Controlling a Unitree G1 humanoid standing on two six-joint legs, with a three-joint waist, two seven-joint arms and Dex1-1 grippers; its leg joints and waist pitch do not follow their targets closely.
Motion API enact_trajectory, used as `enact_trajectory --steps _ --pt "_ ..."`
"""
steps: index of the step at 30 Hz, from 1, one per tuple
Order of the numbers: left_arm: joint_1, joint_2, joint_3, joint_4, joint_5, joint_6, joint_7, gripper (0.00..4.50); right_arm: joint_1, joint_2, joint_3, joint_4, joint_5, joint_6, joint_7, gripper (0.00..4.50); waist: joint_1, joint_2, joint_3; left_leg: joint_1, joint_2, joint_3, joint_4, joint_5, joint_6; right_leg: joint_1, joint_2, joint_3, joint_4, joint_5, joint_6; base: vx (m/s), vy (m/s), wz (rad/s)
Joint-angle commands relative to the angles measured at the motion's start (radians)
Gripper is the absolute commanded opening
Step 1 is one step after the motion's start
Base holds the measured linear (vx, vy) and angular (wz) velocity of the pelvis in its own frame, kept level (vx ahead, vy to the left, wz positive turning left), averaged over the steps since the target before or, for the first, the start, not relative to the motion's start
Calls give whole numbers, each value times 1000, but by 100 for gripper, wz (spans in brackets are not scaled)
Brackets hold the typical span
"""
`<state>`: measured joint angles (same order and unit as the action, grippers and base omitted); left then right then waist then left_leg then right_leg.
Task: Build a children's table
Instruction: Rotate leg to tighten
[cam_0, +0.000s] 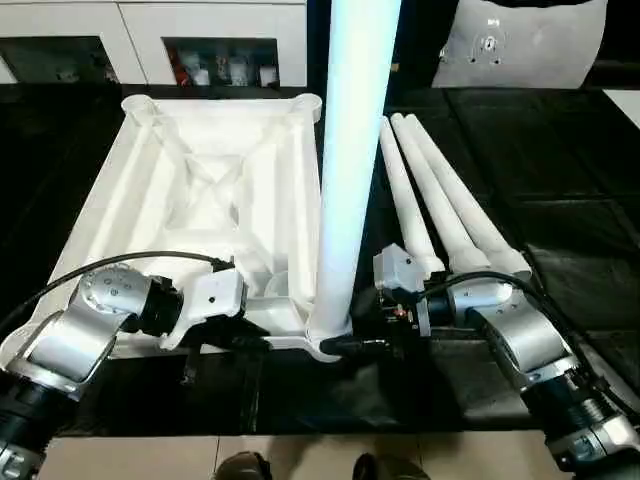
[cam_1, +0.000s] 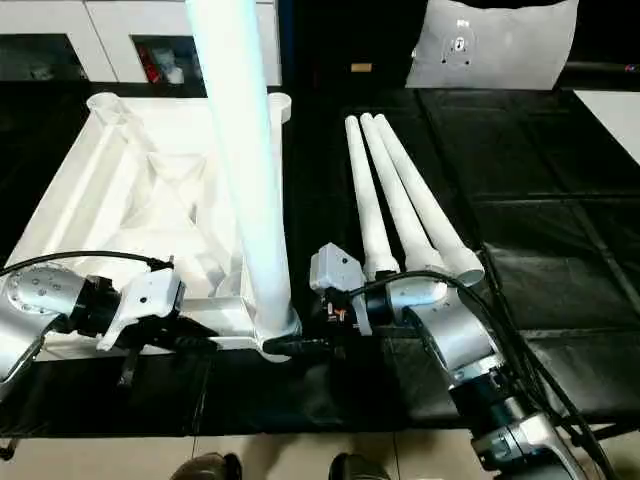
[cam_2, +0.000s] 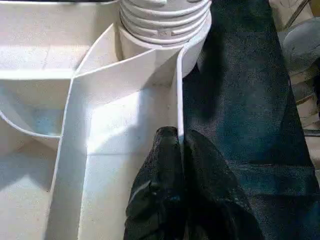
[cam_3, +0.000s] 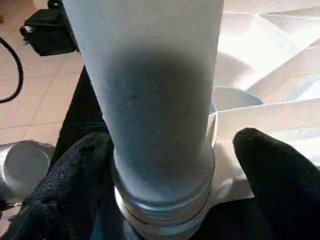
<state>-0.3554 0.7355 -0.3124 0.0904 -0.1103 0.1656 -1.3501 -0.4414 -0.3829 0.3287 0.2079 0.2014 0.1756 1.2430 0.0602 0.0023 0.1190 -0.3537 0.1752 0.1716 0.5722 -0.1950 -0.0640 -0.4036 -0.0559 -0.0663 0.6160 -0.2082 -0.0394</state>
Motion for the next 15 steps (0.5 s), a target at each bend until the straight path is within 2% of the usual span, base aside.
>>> enact_trajectory --steps 1,3,4,7,15 --pt "10 -1 -58 28 37 -14 -41 0 -19 9 18 11 9 6 16 394 -2 5 -68 0 55 -14 -53 -55 103 61 -87 64 -57 -19 -272 0 0 0" --pt "9 -2 -59 30 37 -16 -42 0 -22 11 19 15 12 11 20 388 -2 5 -67 0 55 -14 -54 -61 102 61 -87 63 -59 -34 -270 0 0 0" --pt "7 -3 -61 34 37 -18 -42 0 -24 14 20 19 13 13 24 362 -1 5 -67 0 56 -14 -54 -62 99 61 -87 64 -58 -37 -268 0 0 0" --pt "3 -3 -64 44 39 -27 -43 0 -29 17 23 29 12 14 32 354 -1 7 -66 0 56 -14 -55 -65 94 60 -87 63 -59 -43 -269 0 0 0" --pt "8 -3 -50 56 37 -17 -24 0 -18 21 29 24 14 28 41 289 0 6 -67 1 56 -14 -54 -61 96 60 -87 64 -58 -32 -268 0 0 0"
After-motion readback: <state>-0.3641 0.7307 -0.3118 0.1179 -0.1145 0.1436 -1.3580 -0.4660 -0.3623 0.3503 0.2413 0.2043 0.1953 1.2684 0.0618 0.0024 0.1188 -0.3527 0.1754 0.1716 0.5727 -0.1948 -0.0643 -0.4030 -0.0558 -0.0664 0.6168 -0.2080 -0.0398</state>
